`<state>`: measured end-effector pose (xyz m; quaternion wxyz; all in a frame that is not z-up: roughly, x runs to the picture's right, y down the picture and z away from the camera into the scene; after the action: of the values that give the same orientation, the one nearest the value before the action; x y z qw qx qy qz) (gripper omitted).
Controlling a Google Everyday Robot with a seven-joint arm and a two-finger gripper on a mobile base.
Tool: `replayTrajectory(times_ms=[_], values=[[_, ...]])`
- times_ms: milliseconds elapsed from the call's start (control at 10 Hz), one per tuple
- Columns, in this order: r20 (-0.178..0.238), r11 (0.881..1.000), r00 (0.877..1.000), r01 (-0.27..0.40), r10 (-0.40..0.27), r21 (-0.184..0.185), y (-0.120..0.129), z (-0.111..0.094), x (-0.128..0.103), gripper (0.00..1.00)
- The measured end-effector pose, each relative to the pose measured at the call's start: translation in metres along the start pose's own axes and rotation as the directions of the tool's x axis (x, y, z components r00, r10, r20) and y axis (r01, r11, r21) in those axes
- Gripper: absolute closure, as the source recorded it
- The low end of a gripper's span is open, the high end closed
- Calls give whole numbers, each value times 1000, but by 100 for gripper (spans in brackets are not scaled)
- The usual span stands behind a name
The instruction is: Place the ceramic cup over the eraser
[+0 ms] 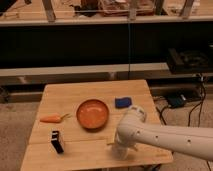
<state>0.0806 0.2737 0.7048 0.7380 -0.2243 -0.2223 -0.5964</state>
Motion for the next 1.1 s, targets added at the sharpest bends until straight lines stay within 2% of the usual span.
replayTrajectory(times_ms=[500, 600, 700, 1100], values=[[-28, 999, 999, 42, -43, -8, -11, 3, -6, 88], [-28, 999, 999, 42, -42, -8, -11, 3, -6, 95], [-28, 999, 999, 42, -42, -8, -12, 3, -6, 99], [-29, 999, 998, 51, -51, -6, -13, 0, -8, 100]])
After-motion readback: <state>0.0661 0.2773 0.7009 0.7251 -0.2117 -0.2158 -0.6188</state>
